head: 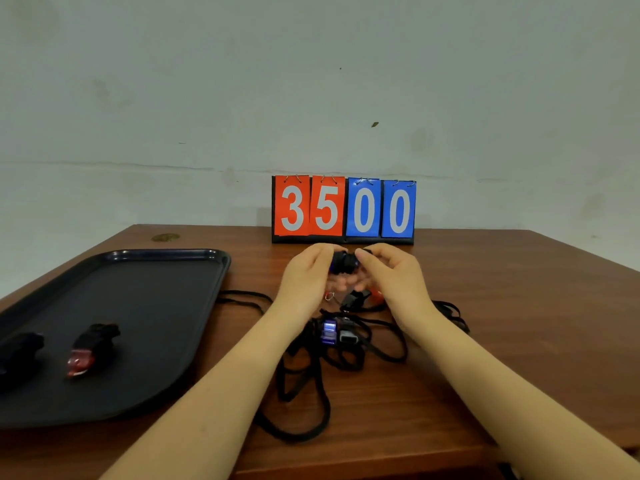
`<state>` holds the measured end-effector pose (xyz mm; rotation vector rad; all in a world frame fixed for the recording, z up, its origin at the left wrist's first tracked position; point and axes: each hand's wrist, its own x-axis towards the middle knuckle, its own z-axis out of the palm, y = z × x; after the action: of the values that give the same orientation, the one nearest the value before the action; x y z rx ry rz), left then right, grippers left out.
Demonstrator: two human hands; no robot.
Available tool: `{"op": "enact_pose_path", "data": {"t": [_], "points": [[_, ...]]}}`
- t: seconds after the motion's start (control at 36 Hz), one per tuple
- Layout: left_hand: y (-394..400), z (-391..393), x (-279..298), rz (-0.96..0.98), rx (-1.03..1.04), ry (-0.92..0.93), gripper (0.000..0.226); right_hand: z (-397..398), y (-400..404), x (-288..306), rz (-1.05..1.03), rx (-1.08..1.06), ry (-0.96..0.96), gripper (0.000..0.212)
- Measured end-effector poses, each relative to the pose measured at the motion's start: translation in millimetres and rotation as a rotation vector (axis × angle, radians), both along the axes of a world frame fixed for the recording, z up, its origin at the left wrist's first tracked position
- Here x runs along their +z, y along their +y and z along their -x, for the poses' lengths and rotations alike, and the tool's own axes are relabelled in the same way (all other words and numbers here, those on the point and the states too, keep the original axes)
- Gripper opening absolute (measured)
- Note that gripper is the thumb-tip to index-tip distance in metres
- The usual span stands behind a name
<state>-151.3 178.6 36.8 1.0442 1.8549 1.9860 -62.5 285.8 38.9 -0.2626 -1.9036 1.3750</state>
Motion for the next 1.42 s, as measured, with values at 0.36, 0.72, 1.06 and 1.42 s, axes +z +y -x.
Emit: {"op": "enact_pose_path", "data": {"t": [0.36,0.72,1.06,1.42], "points": [[-3,-3,-3,-0.001,-0.089,0.067,0.011,4,3,2,0.564,0.320,0.055,0.020],[-4,-4,-3,-0.281,-0.233,-0.684,0.032,3,-2,-8,-0.656,-0.152,0.016,0.007],[-6,0,-2,-0.057,-0.134,-0.296,0.024,0,0,-8,-0.798,-0.218,0.069,0.011],[7,5,-4,0.049,0.092,-0.222,0.036,-1,-5,2,-0.132,0.076,0.014,0.014]]}}
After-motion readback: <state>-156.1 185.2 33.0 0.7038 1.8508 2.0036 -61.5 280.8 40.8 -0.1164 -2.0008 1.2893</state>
